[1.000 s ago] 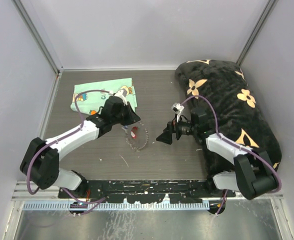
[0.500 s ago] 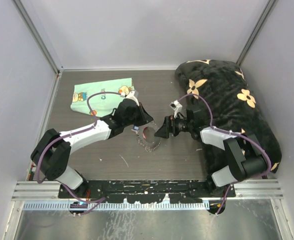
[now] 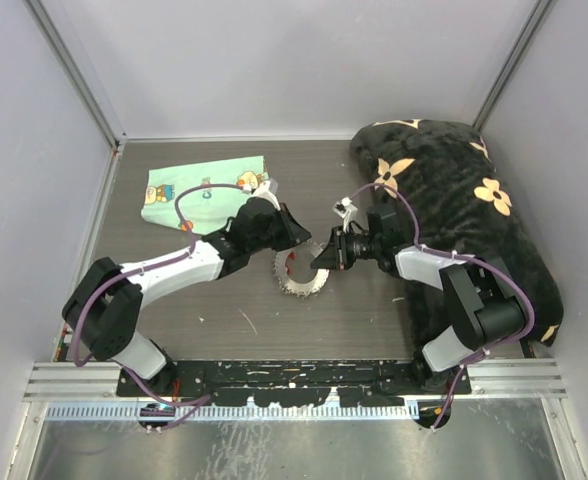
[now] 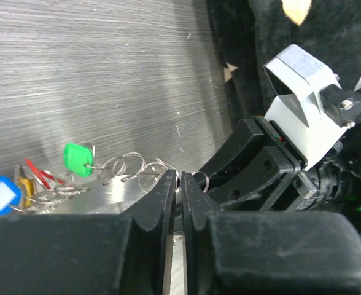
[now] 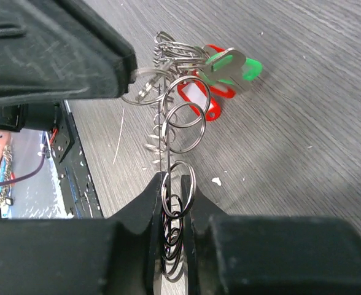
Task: Remove the keys from the keyring
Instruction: Pick up the keyring from the center of the board.
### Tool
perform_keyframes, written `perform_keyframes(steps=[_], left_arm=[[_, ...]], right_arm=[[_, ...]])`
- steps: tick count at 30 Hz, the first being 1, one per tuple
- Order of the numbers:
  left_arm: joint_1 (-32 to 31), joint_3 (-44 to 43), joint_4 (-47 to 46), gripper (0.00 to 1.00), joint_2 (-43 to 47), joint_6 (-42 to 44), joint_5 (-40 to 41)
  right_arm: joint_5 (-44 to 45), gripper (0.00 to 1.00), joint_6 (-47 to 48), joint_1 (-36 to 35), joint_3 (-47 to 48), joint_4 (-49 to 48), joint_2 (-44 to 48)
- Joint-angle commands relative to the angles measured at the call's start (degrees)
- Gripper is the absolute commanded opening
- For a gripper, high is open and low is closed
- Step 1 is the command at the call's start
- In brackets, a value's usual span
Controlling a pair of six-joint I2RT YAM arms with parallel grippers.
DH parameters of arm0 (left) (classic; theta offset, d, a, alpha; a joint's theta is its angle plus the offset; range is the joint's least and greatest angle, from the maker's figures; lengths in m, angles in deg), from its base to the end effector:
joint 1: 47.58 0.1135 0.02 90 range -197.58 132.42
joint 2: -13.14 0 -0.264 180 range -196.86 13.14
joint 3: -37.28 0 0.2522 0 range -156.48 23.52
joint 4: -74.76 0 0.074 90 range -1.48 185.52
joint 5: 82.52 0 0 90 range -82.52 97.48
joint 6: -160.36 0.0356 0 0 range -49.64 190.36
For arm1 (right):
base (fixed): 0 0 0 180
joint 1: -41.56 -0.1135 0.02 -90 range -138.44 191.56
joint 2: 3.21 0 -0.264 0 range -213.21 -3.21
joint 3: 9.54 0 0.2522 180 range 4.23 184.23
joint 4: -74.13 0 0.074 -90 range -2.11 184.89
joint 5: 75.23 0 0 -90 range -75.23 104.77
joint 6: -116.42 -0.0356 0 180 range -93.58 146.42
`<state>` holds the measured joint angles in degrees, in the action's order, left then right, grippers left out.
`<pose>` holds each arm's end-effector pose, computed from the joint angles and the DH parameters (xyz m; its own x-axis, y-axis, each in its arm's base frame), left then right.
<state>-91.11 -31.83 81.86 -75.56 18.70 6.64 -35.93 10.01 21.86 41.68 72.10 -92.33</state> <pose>0.2531 -0.2411 0.2436 -0.7496 -0.3696 -0.5491 0.1777 0.6867 -0.7049 0.2667 0.1248 0.1660 -0.7563 -0.0807 -0.6492 -0.6153 0.4250 0.6639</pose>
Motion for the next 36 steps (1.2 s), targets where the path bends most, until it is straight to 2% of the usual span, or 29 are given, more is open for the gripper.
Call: perform_keyframes(steps=[1, 3, 5, 9, 13, 16, 19, 22, 24, 29, 36], left_arm=[[-0.31, -0.22, -7.07, 0.15, 2.96, -0.37, -0.39], [-0.13, 0.98, -6.97, 0.25, 5.47, 0.45, -0.49], [0.14, 2.79, -6.66, 0.4, 8.4, 1.42, -0.51], [1.62, 7.75, -4.84, 0.61, 17.17, 4.35, -0.48], [4.34, 10.22, 4.67, 0.8, 27.36, 11.45, 1.39], [7.42, 11.54, 12.91, 0.97, 35.93, 19.96, 9.06], [9.93, 15.03, 15.26, 0.98, 41.87, 31.58, 17.7], [13.26, 21.36, 11.26, 0.98, 45.07, 41.97, 23.99], [16.56, 25.5, 7.53, 0.98, 45.54, 45.51, 25.78], [24.56, 32.51, -2.23, 0.98, 43.01, 47.88, 23.0], [31.94, 41.54, -27.76, 0.98, 31.63, 47.43, 14.36]], right_arm=[[-1.82, 0.01, 2.61, 0.99, 3.12, 1.15, 3.24], [-4.41, 0.01, 3.1, 2.23, 3.2, 1.03, 3.78], [-8.9, 0.01, 4.43, 3.93, 3.56, 1.71, 4.11], [-14.59, 0.01, 13.8, 6.37, 7.28, 11.79, 4.06], [-16.01, 0.01, 19.87, 6.59, 9.72, 18.13, 4.36], [-15.8, 0.01, 24.47, 6.53, 11.49, 23.5, 4.89], [-15.05, 0.01, 30.22, 6.54, 14.21, 29.36, 5.59], [-14.1, 0.01, 33.16, 6.55, 14.96, 32.3, 7.82], [-13.45, 0.01, 34.8, 6.78, 15.2, 33.55, 9.6], [-13.89, 0.01, 35.24, 8.33, 14.87, 34.3, 12.39], [-15.25, 0.01, 37.21, 9.7, 15.33, 36.96, 12.93]])
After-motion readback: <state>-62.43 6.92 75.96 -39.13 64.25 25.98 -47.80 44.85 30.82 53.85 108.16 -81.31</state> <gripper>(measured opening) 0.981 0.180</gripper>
